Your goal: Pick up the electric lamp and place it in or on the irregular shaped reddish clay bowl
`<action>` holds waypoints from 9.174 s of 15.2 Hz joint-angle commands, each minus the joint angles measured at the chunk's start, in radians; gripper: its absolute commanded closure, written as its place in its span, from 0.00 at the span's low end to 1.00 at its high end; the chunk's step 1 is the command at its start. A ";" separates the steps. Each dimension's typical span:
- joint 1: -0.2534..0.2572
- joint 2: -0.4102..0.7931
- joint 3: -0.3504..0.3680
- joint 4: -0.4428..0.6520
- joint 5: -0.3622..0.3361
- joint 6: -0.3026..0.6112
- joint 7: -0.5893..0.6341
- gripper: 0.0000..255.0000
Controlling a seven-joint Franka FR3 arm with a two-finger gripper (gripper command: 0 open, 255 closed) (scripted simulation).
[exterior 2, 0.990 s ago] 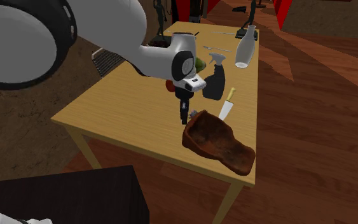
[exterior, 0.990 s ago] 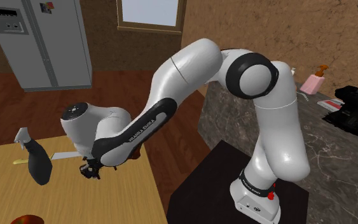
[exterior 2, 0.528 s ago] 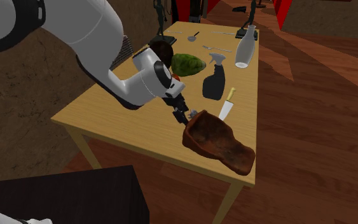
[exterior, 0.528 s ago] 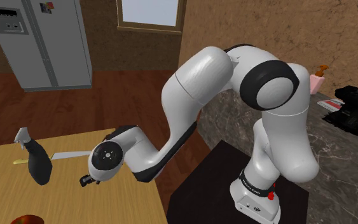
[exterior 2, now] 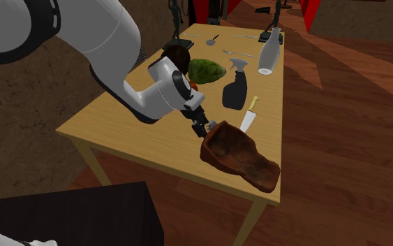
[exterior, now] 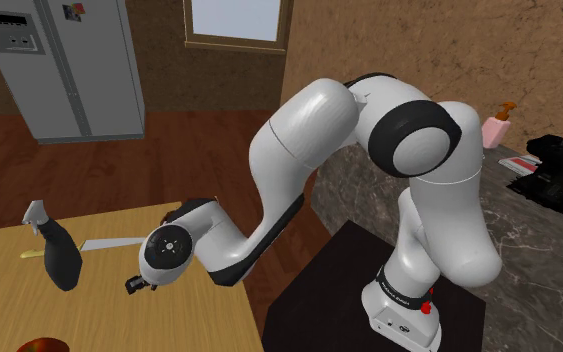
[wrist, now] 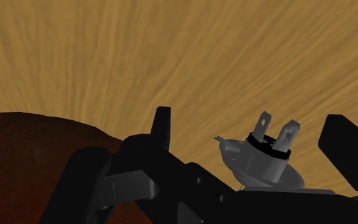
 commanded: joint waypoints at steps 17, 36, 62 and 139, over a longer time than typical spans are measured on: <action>-0.017 -0.067 0.025 -0.019 0.054 -0.039 -0.065 1.00; -0.053 -0.252 0.090 -0.026 0.226 -0.181 -0.266 1.00; -0.219 -0.509 -0.026 -0.375 0.149 0.103 -0.374 0.00; -0.249 -0.377 -0.176 -0.309 0.178 0.340 -0.492 1.00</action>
